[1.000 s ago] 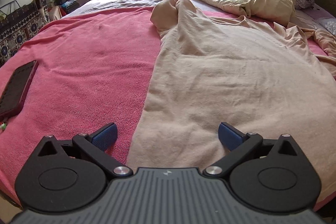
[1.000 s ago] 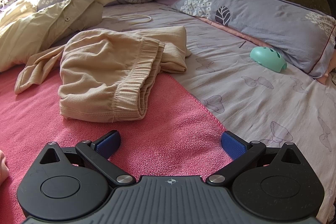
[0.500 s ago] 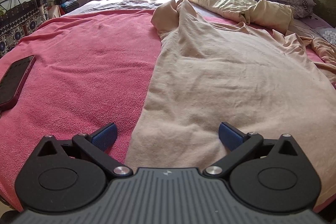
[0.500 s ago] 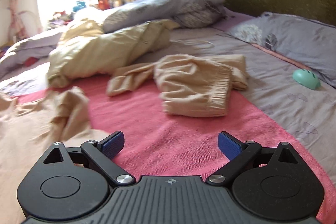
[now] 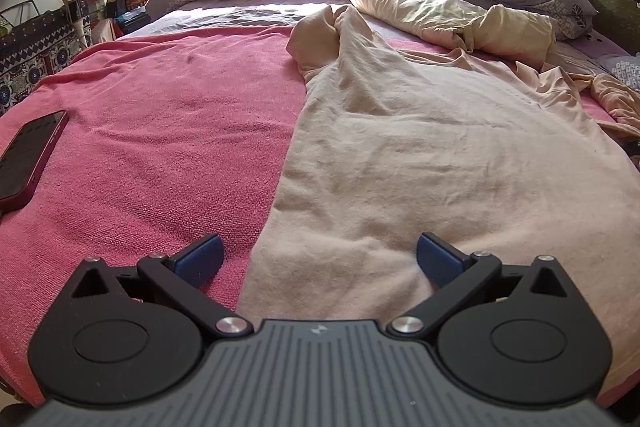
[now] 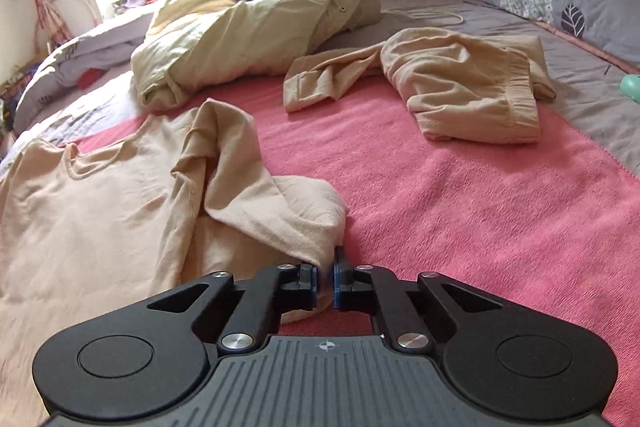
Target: Fold clothes
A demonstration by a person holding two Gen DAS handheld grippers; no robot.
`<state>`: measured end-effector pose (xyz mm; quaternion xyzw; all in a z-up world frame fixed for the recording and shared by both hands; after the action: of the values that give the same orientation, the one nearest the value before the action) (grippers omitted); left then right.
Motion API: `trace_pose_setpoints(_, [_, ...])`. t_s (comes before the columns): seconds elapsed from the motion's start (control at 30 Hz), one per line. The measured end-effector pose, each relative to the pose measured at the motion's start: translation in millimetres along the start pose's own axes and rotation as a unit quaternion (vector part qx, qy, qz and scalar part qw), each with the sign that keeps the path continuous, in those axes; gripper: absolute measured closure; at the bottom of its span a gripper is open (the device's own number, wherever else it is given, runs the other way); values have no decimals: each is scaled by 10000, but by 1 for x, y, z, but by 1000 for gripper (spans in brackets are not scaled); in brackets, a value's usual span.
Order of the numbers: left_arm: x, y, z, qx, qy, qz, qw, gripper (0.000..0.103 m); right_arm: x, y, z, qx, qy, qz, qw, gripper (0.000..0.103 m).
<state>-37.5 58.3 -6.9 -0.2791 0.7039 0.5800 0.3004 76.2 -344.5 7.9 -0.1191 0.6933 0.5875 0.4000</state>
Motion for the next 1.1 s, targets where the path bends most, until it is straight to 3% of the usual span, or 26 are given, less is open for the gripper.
trace_pose_setpoints(0.1, [1, 0, 0, 0, -1, -33, 10000, 0, -41, 28, 1, 1039, 520, -1049, 9877, 97])
trace_pose_setpoints(0.17, [1, -1, 0, -9, -6, -48, 10000, 0, -66, 54, -2, 1813, 808, -2047, 9585, 95])
trace_pose_setpoints(0.23, [1, -1, 1, -7, -7, -61, 10000, 0, -85, 63, -9, 2236, 1009, -2536, 9357, 88])
trace_pose_setpoints(0.3, [1, -1, 1, 6, -14, -71, 10000, 0, -96, 50, -21, 2454, 1082, -2295, 9356, 75])
trace_pose_setpoints(0.37, [2, -1, 2, 28, -20, -82, 10000, 0, -96, 26, -38, 2528, 963, -1631, 9488, 40])
trace_pose_setpoints(0.43, [1, 0, 2, 57, -26, -78, 10000, 0, -77, 13, -57, 2167, 613, -1108, 9680, 40])
trace_pose_setpoints(0.5, [0, 1, 4, 108, -53, -53, 9999, 0, -44, 14, -72, 1369, 202, -840, 9868, 40])
trace_pose_setpoints(0.57, [-2, 6, 7, 202, -81, -24, 9998, 0, -9, 23, -80, 454, -113, -581, 9972, 40])
trace_pose_setpoints(0.67, [0, 24, 19, 466, 8, -21, 9989, 0, 46, 44, -91, -828, -365, -191, 9957, 40])
trace_pose_setpoints(0.73, [4, 38, 28, 633, 79, -19, 9980, 0, 78, 58, -97, -1419, -340, -40, 9893, 40])
trace_pose_setpoints(0.87, [15, 58, 38, 717, 233, 43, 9971, 0, 117, 79, -98, -1888, -115, 277, 9816, 42])
trace_pose_setpoints(0.97, [17, 66, 35, 682, 218, 64, 9974, 0, 131, 96, -92, -1883, 212, 383, 9811, 43])
trace_pose_setpoints(1.1, [13, 76, 16, 910, -229, 39, 9956, 0, 140, 125, -85, -1802, 757, 312, 9802, 43])
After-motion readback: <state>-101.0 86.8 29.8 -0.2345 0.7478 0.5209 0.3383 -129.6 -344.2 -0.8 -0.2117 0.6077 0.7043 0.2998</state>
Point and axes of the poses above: each gripper's, at about its wrist camera, not at the fingertips, and y roughly against the way its jaws point, z to its left, x to its underside, the point moved 1 cm from there along -y, roughly the way its jaws point, and after that the axes turned 11 degrees about x, right-handed, at the moved point
